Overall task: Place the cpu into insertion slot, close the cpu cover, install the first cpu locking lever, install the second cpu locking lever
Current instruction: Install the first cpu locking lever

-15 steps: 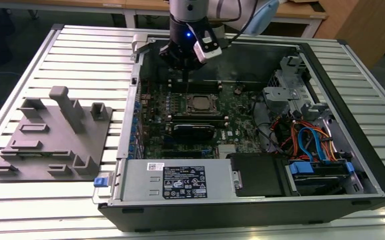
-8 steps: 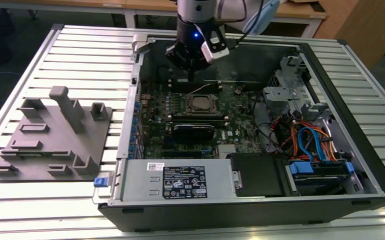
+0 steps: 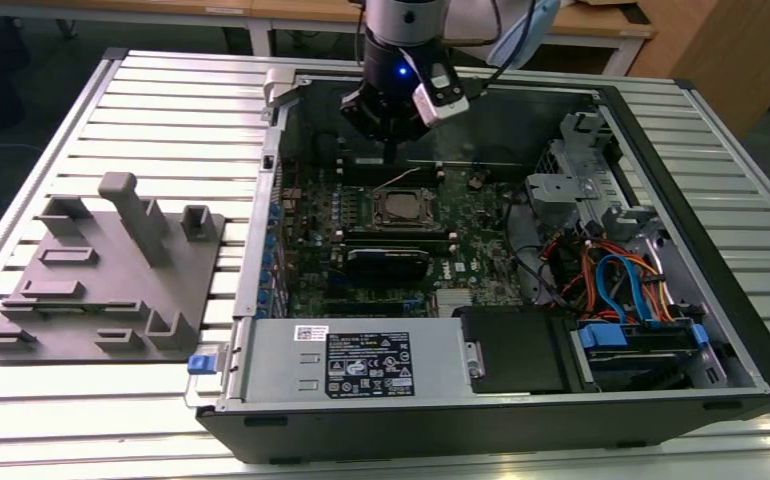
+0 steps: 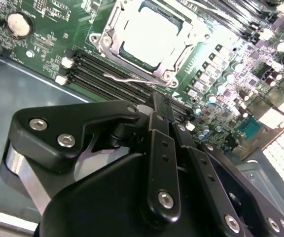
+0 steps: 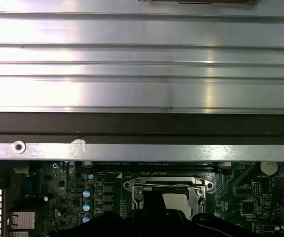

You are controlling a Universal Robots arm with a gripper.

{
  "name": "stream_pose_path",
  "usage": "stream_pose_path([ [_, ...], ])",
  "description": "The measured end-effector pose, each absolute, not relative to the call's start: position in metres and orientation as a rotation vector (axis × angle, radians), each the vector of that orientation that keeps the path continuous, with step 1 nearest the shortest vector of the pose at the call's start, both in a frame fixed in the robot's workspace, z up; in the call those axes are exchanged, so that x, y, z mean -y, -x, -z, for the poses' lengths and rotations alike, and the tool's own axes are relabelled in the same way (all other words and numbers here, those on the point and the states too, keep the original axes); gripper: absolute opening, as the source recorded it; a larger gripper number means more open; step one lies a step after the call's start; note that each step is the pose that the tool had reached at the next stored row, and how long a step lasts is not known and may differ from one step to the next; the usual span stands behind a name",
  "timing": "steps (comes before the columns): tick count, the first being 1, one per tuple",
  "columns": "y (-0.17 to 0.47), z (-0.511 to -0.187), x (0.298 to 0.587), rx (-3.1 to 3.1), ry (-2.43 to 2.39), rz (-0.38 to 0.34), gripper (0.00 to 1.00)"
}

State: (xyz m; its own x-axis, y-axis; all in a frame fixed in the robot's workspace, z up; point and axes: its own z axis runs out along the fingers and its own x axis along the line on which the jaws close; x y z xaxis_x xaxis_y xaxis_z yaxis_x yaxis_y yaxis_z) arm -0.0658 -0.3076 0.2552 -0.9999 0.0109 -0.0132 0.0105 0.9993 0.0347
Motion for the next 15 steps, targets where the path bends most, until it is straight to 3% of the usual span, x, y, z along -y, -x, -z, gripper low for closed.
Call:
stream_pose_path([
  [15, 0.0593, -0.2509, 0.3073, -3.127, -0.069, -0.052, 0.10],
])
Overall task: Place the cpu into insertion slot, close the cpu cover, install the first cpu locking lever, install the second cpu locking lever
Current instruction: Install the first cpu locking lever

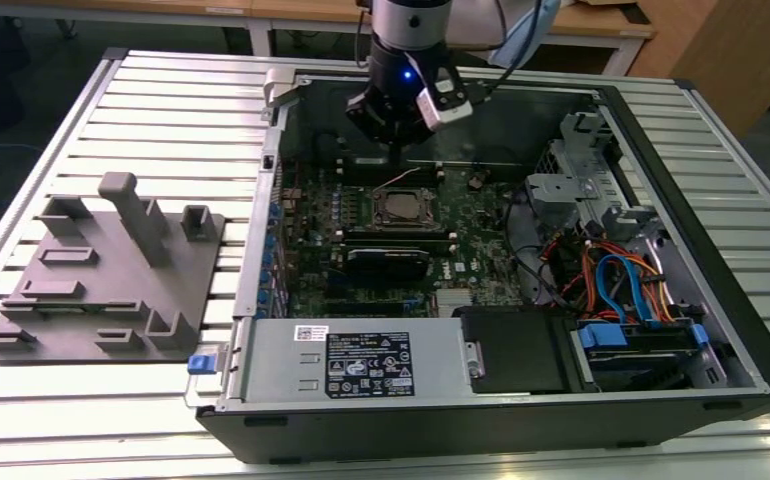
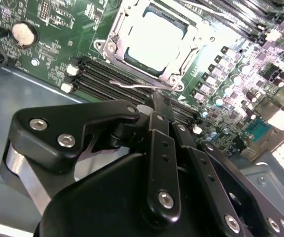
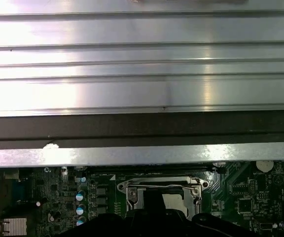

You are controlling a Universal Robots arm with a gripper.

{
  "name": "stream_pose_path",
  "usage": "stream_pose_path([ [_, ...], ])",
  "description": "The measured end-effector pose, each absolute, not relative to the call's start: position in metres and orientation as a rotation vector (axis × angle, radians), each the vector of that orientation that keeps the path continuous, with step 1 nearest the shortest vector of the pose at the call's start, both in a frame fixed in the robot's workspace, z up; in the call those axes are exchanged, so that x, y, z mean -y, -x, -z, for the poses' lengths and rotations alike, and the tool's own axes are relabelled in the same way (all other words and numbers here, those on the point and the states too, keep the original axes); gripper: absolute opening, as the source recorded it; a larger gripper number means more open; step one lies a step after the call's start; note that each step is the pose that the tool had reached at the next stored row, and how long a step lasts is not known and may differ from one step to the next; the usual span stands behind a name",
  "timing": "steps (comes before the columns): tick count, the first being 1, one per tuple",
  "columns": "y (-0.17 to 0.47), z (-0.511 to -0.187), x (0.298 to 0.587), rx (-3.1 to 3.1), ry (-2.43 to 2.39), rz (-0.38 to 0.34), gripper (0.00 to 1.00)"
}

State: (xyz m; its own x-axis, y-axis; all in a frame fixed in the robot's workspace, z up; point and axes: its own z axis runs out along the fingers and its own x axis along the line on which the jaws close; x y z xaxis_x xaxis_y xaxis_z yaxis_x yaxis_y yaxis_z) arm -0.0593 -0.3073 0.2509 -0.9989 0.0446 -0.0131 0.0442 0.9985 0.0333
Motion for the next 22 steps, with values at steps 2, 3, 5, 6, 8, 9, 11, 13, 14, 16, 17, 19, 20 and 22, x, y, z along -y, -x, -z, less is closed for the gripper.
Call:
stream_pose_path([
  [2, 0.058, -0.250, 0.307, -3.127, -0.070, -0.052, 0.10],
  [3, 0.057, -0.250, 0.307, -3.127, -0.070, -0.052, 0.10],
  [5, 0.056, -0.248, 0.307, -3.127, -0.070, -0.053, 0.10],
  [6, 0.055, -0.248, 0.307, -3.127, -0.070, -0.054, 0.10],
  [8, 0.053, -0.247, 0.307, -3.127, -0.070, -0.070, 0.10],
  [9, 0.053, -0.246, 0.307, -3.127, -0.070, -0.085, 0.10],
  [11, 0.052, -0.244, 0.307, -3.127, -0.070, -0.108, 0.10],
  [13, 0.051, -0.243, 0.307, -3.127, -0.070, -0.110, 0.10],
  [14, 0.050, -0.242, 0.307, -3.127, -0.070, -0.109, 0.10],
  [16, 0.049, -0.242, 0.307, -3.127, -0.070, -0.109, 0.10],
  [17, 0.049, -0.241, 0.307, -3.127, -0.070, -0.109, 0.10],
  [19, 0.047, -0.239, 0.307, -3.127, -0.070, -0.109, 0.10],
  [20, 0.046, -0.238, 0.307, -3.127, -0.070, -0.109, 0.10],
  [22, 0.046, -0.236, 0.307, -3.128, -0.070, -0.109, 0.10],
])
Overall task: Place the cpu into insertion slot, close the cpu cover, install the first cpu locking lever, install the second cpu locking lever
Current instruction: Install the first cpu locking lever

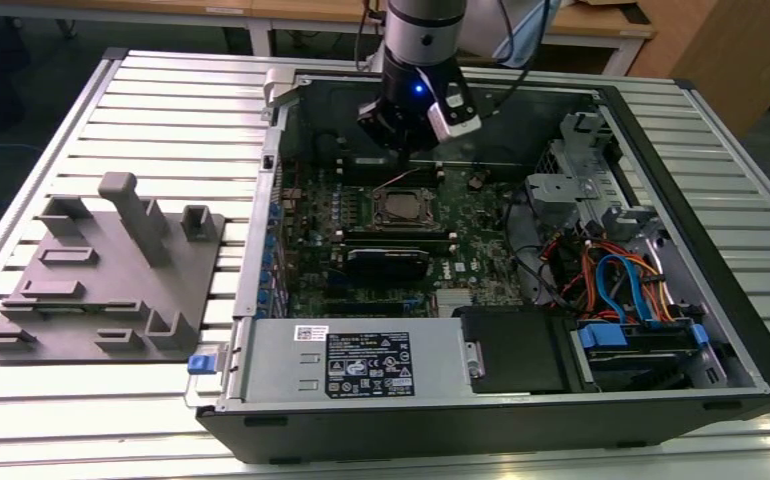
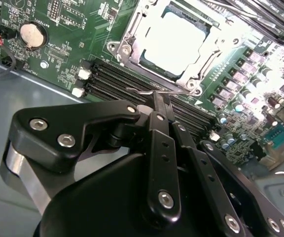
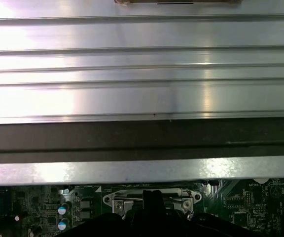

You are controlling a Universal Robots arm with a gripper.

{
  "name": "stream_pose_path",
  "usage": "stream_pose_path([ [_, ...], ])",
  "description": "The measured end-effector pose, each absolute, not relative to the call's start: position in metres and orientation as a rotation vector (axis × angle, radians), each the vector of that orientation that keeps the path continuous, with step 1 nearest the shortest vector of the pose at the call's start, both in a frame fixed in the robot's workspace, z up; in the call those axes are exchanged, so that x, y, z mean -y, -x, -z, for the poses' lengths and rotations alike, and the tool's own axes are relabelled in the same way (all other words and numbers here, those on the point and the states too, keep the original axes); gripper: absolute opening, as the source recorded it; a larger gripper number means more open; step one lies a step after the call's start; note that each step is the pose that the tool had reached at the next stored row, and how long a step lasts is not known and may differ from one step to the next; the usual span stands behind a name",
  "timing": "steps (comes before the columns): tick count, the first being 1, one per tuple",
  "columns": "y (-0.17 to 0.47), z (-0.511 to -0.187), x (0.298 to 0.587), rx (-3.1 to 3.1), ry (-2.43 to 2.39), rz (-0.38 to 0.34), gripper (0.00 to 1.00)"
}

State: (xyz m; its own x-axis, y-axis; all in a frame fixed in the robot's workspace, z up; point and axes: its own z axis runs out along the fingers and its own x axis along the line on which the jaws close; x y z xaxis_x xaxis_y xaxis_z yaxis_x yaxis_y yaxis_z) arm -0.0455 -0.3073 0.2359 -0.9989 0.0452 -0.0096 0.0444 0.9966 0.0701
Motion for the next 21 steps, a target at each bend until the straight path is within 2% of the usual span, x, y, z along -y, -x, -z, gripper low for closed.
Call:
stream_pose_path([
  [21, 0.0379, -0.2273, 0.3052, -3.131, -0.070, -0.109, 0.10],
])
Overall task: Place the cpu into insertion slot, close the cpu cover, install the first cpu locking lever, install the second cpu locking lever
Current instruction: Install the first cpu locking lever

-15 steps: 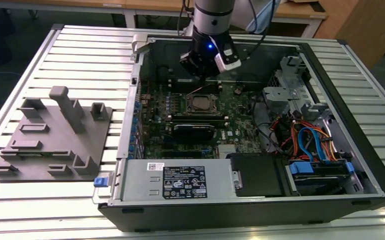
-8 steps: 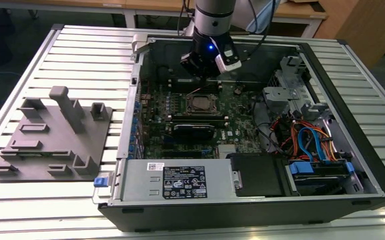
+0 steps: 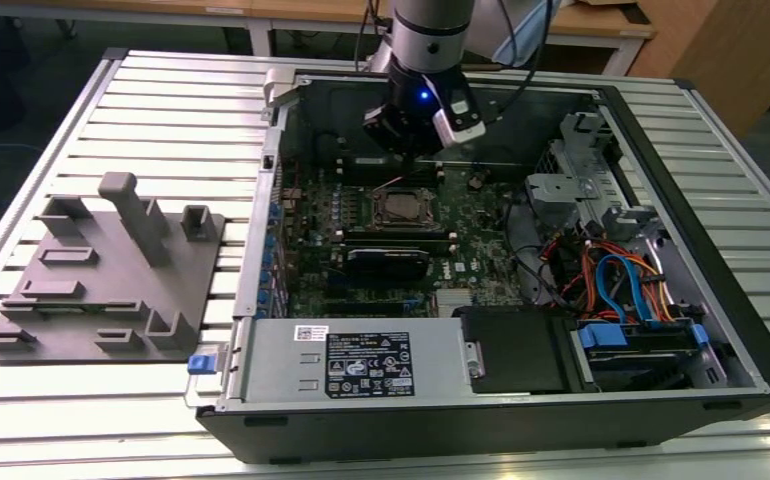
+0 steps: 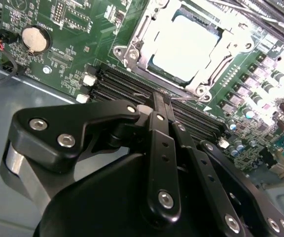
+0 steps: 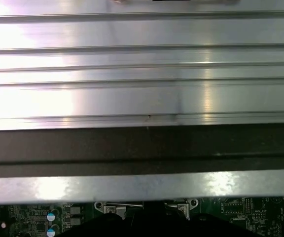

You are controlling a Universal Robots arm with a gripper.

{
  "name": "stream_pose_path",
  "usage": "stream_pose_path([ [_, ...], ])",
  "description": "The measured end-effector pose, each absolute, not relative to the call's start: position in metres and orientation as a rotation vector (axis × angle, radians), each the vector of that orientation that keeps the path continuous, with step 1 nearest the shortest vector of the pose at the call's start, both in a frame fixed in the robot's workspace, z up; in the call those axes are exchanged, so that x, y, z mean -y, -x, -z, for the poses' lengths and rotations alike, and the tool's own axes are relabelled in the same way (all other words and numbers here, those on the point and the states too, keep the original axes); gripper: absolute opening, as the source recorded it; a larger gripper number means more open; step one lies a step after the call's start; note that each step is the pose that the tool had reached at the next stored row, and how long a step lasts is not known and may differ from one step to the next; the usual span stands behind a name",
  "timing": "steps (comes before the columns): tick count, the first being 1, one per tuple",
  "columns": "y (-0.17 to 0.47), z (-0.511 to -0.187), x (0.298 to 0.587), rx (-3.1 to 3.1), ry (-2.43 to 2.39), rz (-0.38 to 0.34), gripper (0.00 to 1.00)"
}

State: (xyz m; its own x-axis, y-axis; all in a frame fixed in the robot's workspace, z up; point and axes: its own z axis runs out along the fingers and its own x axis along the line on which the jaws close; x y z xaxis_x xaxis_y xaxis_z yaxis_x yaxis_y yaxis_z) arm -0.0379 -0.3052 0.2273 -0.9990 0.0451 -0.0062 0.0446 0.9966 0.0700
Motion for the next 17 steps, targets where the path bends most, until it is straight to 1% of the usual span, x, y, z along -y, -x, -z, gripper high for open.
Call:
stream_pose_path([
  [17, 0.0281, -0.2201, 0.3044, -3.133, -0.070, -0.109, 0.10],
])
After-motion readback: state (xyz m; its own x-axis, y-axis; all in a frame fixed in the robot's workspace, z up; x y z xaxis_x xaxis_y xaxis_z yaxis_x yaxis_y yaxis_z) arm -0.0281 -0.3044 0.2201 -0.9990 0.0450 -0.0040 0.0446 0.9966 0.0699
